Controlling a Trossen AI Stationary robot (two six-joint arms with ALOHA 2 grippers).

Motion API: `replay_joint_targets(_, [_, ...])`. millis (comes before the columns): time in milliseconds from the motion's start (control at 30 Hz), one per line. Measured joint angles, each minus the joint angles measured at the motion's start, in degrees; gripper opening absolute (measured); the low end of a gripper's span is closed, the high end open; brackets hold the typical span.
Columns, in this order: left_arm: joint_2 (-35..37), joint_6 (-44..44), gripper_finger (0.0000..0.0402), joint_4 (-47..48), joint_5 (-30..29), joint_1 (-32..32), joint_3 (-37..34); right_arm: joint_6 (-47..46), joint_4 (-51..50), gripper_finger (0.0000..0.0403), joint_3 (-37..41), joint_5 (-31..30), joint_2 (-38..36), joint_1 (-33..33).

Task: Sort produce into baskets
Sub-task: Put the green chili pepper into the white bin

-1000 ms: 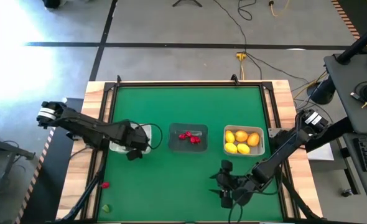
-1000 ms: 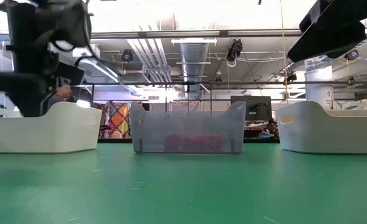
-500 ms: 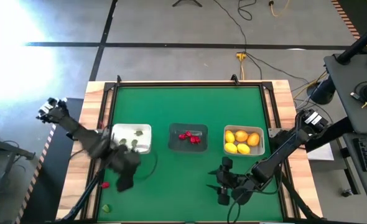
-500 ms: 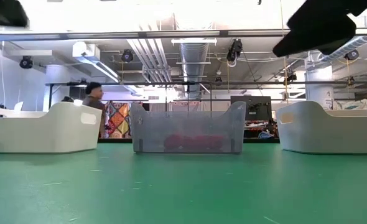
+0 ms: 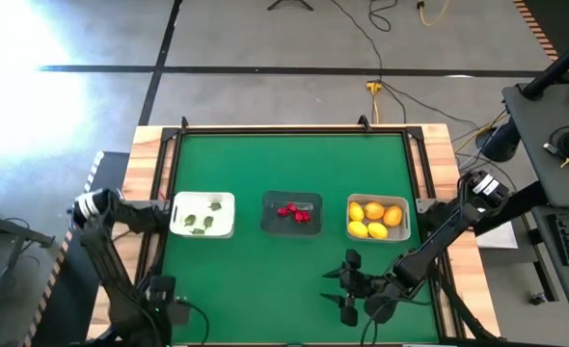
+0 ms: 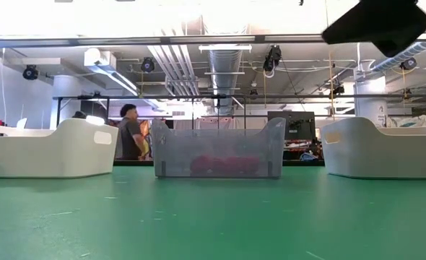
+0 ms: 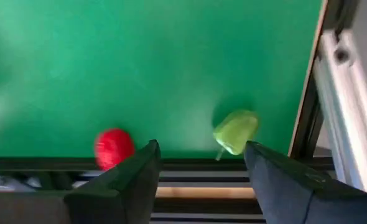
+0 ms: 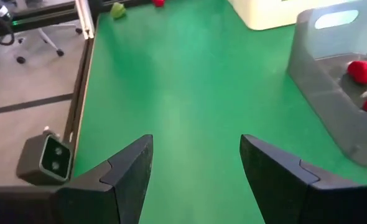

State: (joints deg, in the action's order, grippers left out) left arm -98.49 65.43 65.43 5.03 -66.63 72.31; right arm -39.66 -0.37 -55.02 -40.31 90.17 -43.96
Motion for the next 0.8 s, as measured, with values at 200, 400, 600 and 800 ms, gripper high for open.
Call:
replay_joint_targets(200, [-6.78, -6.24, 0.0184, -1.25, 6.62, 0.60, 2.11, -0.39, 3.18, 0.0233, 0.03, -0.28, 0.80, -0.25])
replay_joint_targets(400, [-7.99, -7.81, 0.0155, -6.00, 13.84, 0.80, 1.52, -0.29, 3.78, 0.0233, 0.03, -0.31, 0.79, -0.29])
replay_joint_targets(600, [-7.99, -8.90, 0.0152, -6.47, 13.60, 0.97, 0.79, -0.24, 3.70, 0.0233, 0.04, -0.33, 0.80, -0.28])
replay_joint_targets(800, [-7.99, -9.04, 0.0152, -7.80, 14.63, 1.31, -2.24, 0.09, 3.68, 0.0233, 0.04, -0.18, 0.78, -0.29])
